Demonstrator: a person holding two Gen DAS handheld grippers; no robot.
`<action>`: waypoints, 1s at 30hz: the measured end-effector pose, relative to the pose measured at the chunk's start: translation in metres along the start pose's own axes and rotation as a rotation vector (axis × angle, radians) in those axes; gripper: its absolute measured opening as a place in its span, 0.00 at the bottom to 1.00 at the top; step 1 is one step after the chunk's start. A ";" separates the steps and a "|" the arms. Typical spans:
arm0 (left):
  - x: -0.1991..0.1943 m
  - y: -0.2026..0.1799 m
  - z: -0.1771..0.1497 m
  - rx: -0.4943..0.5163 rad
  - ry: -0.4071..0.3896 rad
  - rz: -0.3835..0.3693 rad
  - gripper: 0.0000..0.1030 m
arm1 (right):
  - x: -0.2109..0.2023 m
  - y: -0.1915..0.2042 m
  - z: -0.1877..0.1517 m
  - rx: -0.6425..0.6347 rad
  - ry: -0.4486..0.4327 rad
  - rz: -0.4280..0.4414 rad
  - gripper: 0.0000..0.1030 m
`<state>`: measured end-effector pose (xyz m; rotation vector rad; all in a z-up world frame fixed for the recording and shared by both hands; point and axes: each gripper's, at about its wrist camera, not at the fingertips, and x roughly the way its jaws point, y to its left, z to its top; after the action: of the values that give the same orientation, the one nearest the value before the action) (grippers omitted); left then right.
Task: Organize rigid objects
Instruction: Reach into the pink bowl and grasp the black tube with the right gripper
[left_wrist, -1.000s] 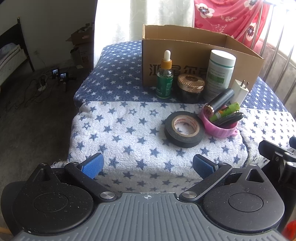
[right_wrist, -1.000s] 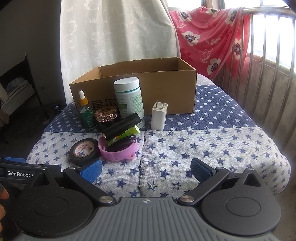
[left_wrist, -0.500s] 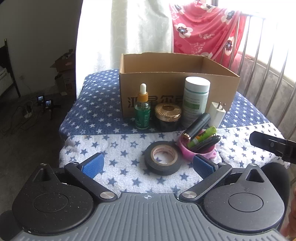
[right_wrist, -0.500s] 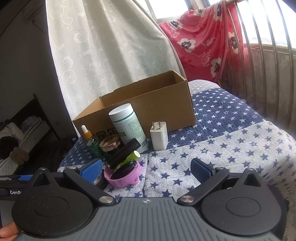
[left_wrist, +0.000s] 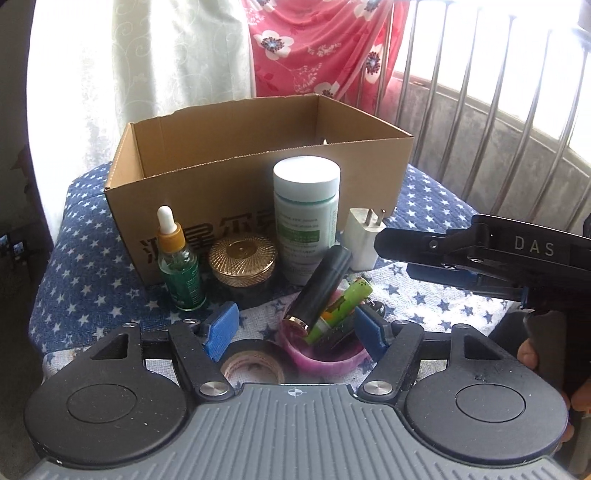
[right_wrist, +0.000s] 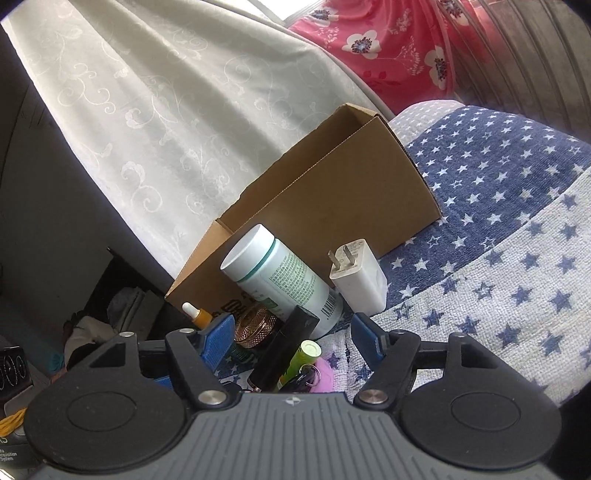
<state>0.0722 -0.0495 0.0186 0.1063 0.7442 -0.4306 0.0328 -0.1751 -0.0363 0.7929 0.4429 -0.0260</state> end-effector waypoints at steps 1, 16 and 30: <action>0.005 0.001 0.002 -0.002 0.010 -0.010 0.65 | 0.005 -0.002 0.001 0.006 0.005 0.004 0.69; 0.038 0.006 0.014 0.021 0.086 -0.070 0.39 | 0.053 -0.024 0.004 0.093 0.096 0.082 0.49; 0.040 0.007 0.019 0.049 0.088 -0.109 0.35 | 0.050 -0.013 0.004 0.056 0.073 0.095 0.26</action>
<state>0.1130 -0.0618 0.0056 0.1315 0.8292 -0.5506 0.0773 -0.1798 -0.0625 0.8708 0.4747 0.0791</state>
